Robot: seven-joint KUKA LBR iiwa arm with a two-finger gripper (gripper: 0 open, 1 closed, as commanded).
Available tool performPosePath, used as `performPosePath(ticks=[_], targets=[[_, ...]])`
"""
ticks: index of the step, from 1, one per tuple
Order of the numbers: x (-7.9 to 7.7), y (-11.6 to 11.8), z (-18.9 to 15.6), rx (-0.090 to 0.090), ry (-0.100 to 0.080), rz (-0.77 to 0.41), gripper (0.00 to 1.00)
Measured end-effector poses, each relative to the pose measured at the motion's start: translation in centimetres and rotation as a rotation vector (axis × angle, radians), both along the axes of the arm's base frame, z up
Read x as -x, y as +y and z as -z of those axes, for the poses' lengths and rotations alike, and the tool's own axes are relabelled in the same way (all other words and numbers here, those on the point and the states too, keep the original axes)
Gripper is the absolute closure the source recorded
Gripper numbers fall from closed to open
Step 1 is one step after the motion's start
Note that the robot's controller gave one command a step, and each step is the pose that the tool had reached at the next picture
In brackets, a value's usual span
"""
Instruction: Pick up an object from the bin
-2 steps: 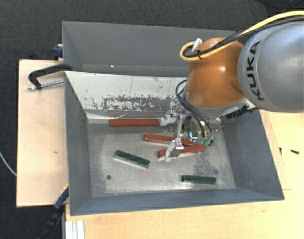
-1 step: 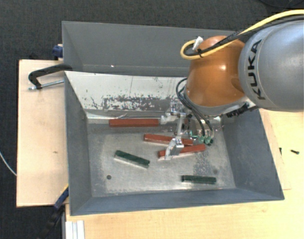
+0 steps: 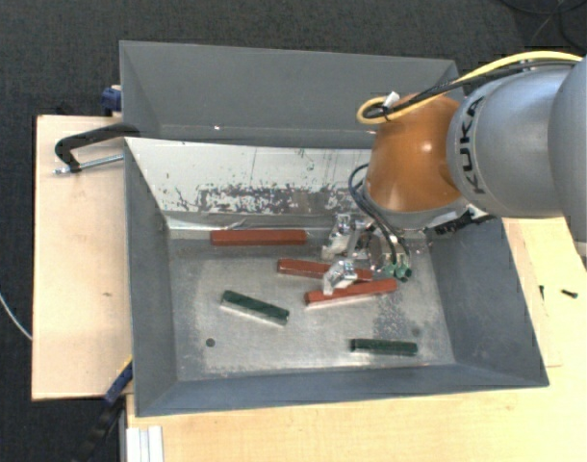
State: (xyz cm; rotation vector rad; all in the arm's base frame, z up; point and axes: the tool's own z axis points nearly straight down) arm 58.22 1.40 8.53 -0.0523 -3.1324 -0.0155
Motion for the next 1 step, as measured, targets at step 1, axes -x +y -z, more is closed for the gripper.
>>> performPosePath(ticks=[1], targets=[[0.0, 0.0, 0.01, 0.0, 0.0, 0.0, 1.0]])
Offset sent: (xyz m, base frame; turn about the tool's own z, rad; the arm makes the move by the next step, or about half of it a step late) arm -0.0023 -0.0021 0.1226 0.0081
